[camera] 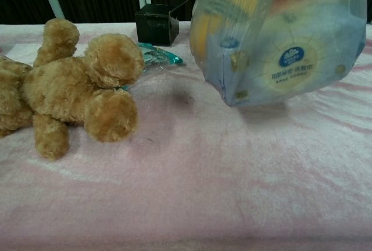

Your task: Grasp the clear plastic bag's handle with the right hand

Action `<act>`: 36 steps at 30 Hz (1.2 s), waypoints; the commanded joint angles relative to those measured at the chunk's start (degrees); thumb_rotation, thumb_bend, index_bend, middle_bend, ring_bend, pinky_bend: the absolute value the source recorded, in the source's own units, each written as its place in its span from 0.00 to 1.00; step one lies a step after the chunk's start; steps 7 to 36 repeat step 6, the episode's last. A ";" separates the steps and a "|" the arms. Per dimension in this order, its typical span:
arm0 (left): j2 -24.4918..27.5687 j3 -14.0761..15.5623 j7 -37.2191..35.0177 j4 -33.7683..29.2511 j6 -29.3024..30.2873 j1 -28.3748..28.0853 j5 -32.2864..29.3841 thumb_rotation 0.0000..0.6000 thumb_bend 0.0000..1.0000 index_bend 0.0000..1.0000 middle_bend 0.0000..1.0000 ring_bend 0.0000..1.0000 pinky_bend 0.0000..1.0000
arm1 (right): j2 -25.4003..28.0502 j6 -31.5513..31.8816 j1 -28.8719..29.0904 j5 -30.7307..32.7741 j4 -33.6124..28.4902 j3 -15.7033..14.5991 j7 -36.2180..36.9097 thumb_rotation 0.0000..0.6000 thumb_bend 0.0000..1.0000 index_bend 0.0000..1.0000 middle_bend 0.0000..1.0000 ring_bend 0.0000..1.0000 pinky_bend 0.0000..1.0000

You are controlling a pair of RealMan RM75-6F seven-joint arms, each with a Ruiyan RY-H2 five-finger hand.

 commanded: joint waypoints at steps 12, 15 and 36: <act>-0.02 0.02 0.11 -0.08 0.08 0.05 0.04 1.00 0.00 0.00 0.00 0.00 0.00 | 4.31 -0.44 4.04 6.56 0.73 1.81 -0.49 1.00 0.77 0.96 0.92 0.92 0.97; -0.02 0.02 0.11 -0.08 0.08 0.05 0.04 1.00 0.00 0.00 0.00 0.00 0.00 | 4.31 -0.44 4.04 6.56 0.73 1.81 -0.49 1.00 0.77 0.96 0.92 0.92 0.97; -0.02 0.02 0.11 -0.08 0.08 0.05 0.04 1.00 0.00 0.00 0.00 0.00 0.00 | 4.31 -0.44 4.04 6.56 0.73 1.81 -0.49 1.00 0.77 0.96 0.92 0.92 0.97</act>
